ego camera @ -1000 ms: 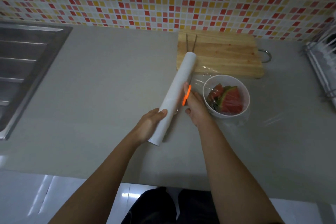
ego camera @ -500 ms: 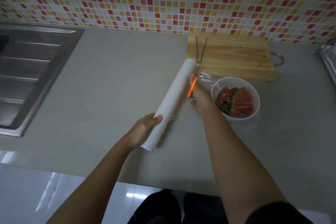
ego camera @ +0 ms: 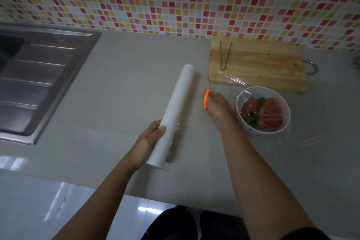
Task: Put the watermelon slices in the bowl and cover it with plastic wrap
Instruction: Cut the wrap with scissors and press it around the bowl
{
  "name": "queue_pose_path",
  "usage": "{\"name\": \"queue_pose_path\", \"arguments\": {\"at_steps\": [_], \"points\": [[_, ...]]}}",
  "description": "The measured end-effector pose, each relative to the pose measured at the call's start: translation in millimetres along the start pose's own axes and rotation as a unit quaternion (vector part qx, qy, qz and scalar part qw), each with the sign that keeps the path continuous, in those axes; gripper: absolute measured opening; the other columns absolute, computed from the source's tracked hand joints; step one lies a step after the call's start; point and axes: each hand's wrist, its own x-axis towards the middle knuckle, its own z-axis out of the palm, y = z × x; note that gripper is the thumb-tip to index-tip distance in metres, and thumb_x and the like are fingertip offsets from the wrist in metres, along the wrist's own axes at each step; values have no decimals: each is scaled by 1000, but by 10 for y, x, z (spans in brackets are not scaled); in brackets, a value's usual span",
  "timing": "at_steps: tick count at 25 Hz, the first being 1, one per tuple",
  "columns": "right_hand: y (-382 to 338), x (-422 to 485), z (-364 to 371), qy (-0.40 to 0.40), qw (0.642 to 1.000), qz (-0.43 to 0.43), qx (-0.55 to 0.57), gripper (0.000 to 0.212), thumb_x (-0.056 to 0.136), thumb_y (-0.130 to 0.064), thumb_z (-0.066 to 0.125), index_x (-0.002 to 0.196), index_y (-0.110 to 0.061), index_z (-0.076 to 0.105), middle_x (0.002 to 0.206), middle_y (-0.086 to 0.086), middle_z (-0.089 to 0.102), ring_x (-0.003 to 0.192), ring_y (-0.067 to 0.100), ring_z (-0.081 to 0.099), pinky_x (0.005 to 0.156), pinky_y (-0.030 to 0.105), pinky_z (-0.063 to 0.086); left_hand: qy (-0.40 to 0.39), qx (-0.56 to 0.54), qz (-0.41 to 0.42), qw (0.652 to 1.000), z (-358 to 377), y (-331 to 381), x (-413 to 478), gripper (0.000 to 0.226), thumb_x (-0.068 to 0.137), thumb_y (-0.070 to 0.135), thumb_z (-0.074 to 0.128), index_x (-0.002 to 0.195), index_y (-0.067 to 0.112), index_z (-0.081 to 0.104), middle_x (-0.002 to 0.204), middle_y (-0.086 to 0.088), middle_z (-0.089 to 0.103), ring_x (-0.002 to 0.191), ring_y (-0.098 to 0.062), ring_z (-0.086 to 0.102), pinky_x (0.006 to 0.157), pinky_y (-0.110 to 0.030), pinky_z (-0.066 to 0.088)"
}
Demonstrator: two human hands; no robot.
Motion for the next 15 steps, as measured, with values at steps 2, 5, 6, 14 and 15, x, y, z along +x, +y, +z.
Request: {"name": "queue_pose_path", "arguments": {"at_steps": [2, 5, 6, 14, 15], "points": [[138, -233, 1, 0, 998, -39, -51, 36, 80, -45, 63, 64, -13, 61, 60, 6, 63, 56, 22, 56, 58, 31, 43, 54, 2, 22, 998, 125, -10, 66, 16, 97, 28, 48, 108, 22, 60, 89, -11, 67, 68, -26, 67, 64, -41, 57], [299, -610, -86, 43, 979, -114, -165, 27, 80, -30, 66, 69, -5, 63, 67, 17, 66, 65, 31, 60, 61, 35, 43, 108, 249, 81, 959, 218, -94, 184, 28, 99, 32, 41, 121, 21, 56, 103, -10, 69, 92, -32, 65, 85, -43, 51], [322, -697, -105, 57, 972, -129, -189, 24, 80, -27, 66, 71, -5, 62, 68, 17, 65, 67, 33, 60, 62, 37, 43, 120, 325, 94, 933, 233, -125, 205, 32, 100, 33, 38, 126, 20, 52, 108, -11, 68, 100, -32, 62, 86, -41, 48], [377, -919, 42, 113, 924, -92, -352, 24, 87, -27, 53, 98, -6, 54, 105, 17, 62, 99, 35, 56, 75, 39, 43, 134, 504, 115, 846, 375, -94, 186, 37, 100, 30, 35, 123, 3, 43, 99, -28, 65, 96, -43, 57, 78, -41, 39], [376, -925, 49, 113, 925, -92, -351, 25, 86, -27, 53, 99, -5, 54, 106, 17, 61, 100, 35, 56, 76, 39, 43, 137, 504, 116, 845, 405, -79, 166, 36, 100, 28, 35, 121, 1, 43, 98, -28, 65, 94, -43, 58, 77, -41, 38]]}}
